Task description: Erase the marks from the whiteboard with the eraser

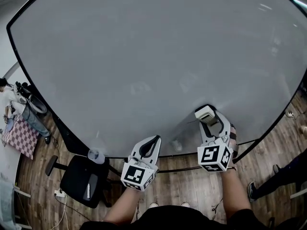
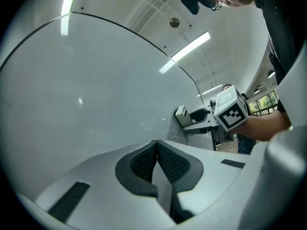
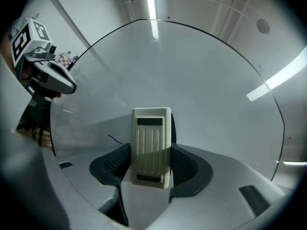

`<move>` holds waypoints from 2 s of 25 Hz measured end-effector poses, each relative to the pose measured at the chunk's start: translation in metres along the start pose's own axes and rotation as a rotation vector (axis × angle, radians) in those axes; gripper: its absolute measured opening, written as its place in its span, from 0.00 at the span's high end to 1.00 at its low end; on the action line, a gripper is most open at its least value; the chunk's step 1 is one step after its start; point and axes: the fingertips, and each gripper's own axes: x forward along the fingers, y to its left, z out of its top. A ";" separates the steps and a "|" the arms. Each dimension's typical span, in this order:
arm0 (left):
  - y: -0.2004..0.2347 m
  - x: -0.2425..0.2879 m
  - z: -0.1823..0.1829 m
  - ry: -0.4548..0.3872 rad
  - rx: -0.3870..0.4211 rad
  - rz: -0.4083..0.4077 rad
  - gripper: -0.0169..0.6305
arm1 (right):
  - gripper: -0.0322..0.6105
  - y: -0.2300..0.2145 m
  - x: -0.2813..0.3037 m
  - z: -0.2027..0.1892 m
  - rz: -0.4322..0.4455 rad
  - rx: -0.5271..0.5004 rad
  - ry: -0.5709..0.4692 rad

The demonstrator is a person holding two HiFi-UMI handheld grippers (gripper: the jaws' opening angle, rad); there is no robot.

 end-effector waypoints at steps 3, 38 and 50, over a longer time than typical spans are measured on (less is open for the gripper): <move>0.002 -0.005 0.000 0.003 -0.001 0.009 0.94 | 0.53 0.026 0.003 0.002 0.043 -0.004 0.003; 0.011 -0.039 -0.004 0.040 0.013 0.071 0.94 | 0.52 0.079 -0.051 0.022 0.111 0.375 -0.167; -0.005 -0.041 -0.009 0.049 -0.005 0.043 0.94 | 0.52 0.068 -0.081 -0.006 0.069 0.516 -0.190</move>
